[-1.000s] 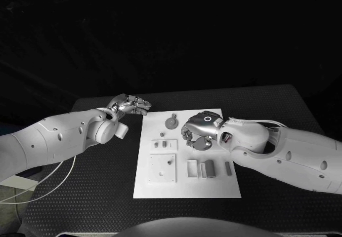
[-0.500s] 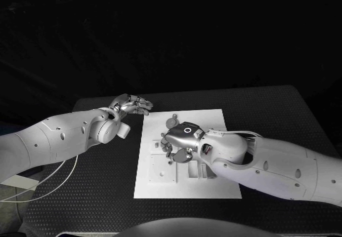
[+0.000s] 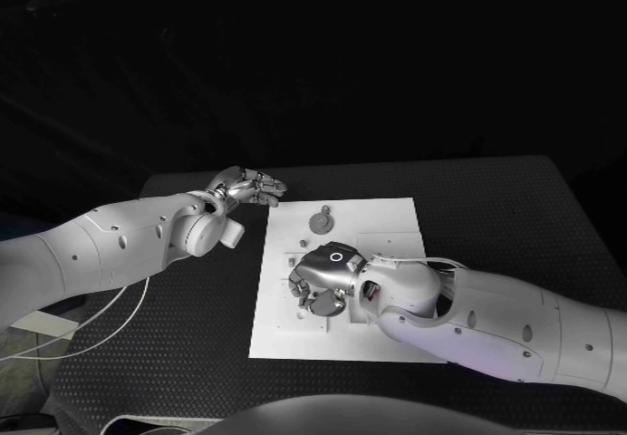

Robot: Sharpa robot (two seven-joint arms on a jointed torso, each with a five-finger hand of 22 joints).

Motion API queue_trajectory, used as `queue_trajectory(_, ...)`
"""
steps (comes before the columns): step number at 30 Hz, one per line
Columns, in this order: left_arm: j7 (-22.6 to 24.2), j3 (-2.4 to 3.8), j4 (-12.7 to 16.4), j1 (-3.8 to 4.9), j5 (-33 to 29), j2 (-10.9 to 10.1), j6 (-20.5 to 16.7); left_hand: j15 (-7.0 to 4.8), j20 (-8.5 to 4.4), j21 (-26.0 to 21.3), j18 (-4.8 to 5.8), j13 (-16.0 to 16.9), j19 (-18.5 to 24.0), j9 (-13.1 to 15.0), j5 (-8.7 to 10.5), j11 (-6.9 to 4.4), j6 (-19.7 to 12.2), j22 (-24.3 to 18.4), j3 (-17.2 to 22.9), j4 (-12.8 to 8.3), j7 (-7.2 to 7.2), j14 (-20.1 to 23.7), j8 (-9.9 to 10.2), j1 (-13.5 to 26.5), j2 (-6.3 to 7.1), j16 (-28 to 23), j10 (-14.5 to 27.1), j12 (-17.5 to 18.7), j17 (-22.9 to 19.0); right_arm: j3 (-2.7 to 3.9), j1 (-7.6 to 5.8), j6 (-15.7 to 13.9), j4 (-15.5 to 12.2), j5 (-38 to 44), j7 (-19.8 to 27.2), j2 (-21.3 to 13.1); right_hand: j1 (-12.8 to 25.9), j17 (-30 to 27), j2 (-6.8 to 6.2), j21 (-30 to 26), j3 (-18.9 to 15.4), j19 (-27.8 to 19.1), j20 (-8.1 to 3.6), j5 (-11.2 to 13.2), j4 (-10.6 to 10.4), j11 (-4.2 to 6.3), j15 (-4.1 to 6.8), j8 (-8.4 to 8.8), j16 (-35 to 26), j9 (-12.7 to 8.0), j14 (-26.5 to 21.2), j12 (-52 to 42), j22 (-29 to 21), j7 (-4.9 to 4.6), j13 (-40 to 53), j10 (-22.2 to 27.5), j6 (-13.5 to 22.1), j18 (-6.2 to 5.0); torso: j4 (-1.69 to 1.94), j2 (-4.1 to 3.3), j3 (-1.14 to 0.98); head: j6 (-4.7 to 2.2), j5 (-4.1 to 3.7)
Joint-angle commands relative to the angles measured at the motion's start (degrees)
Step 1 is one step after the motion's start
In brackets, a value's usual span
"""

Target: Assemble the parts on the task board

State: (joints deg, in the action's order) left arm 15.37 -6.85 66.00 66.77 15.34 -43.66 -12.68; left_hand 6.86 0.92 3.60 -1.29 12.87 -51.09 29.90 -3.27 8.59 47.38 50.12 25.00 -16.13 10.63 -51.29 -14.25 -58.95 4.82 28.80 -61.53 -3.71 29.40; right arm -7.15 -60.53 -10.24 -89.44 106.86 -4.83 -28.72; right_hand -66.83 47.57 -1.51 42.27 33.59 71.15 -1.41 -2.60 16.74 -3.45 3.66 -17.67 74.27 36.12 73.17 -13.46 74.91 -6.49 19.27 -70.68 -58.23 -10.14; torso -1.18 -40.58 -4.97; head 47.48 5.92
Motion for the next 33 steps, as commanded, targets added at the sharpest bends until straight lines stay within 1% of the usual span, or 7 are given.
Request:
queue_trajectory(1, 0.48, 0.05, 0.12, 0.13, -0.11, 0.1, 0.48, 0.14, 0.39, 0.36, -0.41, -0.09, 0.18, -0.07, 0.13, 0.21, -0.31, -0.08, -0.43, -0.04, -0.07, -0.16, -0.33, 0.39, -0.19, -0.33, 0.11, -0.24, 0.09, -0.09, 0.49, -0.22, 0.65, 0.59, 0.82, 0.54, -0.71, -0.08, 0.02, 0.2, -0.16, -0.11, -0.32, -0.18, -0.02, 1.58, 0.84, -0.36, -0.33, 0.07, -0.47, -0.17, 1.2, -0.09, 0.12, -2.32, -0.27, -4.86, -0.05, 0.0, -0.07, 0.24, 0.32)
queue_trajectory(6, 0.49, 0.05, 0.09, 0.13, -0.11, 0.14, 0.49, 0.14, 0.39, 0.36, -0.41, -0.09, 0.18, -0.07, 0.13, 0.2, -0.31, -0.09, -0.44, -0.04, -0.07, -0.16, -0.33, 0.39, -0.2, -0.34, 0.11, -0.24, 0.1, -0.27, 1.26, -0.58, 1.8, 1.45, 1.09, 1.7, -0.73, -0.08, 0.02, 0.21, -0.16, -0.1, -0.34, -0.18, -0.01, 1.58, 0.85, -0.35, -0.34, 0.08, -0.46, -0.16, 1.19, -0.09, 0.17, -2.31, -0.26, -4.86, -0.03, 0.04, -0.13, 0.42, 0.46)
queue_trajectory(15, 0.45, 0.05, 0.09, 0.14, -0.11, 0.31, 0.53, 0.14, 0.39, 0.36, -0.41, -0.11, 0.18, -0.08, 0.13, 0.2, -0.31, -0.11, -0.45, -0.05, -0.07, -0.17, -0.34, 0.4, -0.21, -0.38, 0.11, -0.24, 0.15, -0.48, 2.28, -0.84, 4.47, 2.16, 1.4, 2.88, -0.78, -0.06, 0.01, 0.22, -0.16, -0.08, -0.37, -0.18, 0.0, 1.6, 0.86, -0.34, -0.37, 0.1, -0.43, -0.15, 1.18, -0.08, 0.27, -2.3, -0.28, -4.86, -0.02, 0.02, -0.08, 0.64, 0.7)
queue_trajectory(22, 0.46, 0.05, 0.08, 0.15, -0.11, 0.35, 0.57, 0.14, 0.39, 0.36, -0.41, -0.11, 0.18, -0.08, 0.13, 0.2, -0.31, -0.11, -0.45, -0.05, -0.07, -0.17, -0.34, 0.4, -0.21, -0.38, 0.11, -0.24, 0.15, -1.12, 2.52, -0.53, 5.5, 2.21, 1.49, 3.6, -0.78, -0.05, 0.01, 0.22, -0.17, -0.08, -0.39, -0.18, 0.0, 1.6, 0.87, -0.32, -0.39, 0.12, -0.41, -0.13, 1.17, -0.08, 0.35, -2.29, -0.29, -4.86, -0.01, 0.02, -0.04, 0.7, 0.76)
queue_trajectory(29, 0.43, 0.05, 0.07, 0.16, -0.11, 0.37, 0.57, 0.14, 0.39, 0.36, -0.41, -0.11, 0.19, -0.08, 0.13, 0.21, -0.31, -0.11, -0.46, -0.05, -0.07, -0.17, -0.34, 0.4, -0.2, -0.4, 0.11, -0.24, 0.17, -1.33, 2.78, -0.38, 5.89, 2.17, 1.59, 3.87, -0.78, -0.04, 0.02, 0.22, -0.18, -0.08, -0.4, -0.18, -0.01, 1.61, 0.87, -0.3, -0.42, 0.13, -0.4, -0.12, 1.16, -0.09, 0.43, -2.27, -0.29, -4.86, -0.04, 0.03, -0.06, 0.84, 0.81)
queue_trajectory(33, 0.43, 0.05, 0.04, 0.17, -0.11, 0.37, 0.58, 0.14, 0.39, 0.36, -0.41, -0.11, 0.19, -0.08, 0.13, 0.21, -0.31, -0.11, -0.46, -0.05, -0.07, -0.17, -0.34, 0.4, -0.2, -0.4, 0.11, -0.24, 0.17, -1.56, 2.79, -0.19, 5.97, 2.07, 1.64, 3.87, -0.76, -0.04, 0.03, 0.23, -0.19, -0.07, -0.4, -0.18, -0.01, 1.61, 0.87, -0.29, -0.43, 0.14, -0.39, -0.11, 1.16, -0.09, 0.48, -2.27, -0.29, -4.86, -0.04, 0.01, -0.06, 0.9, 0.85)
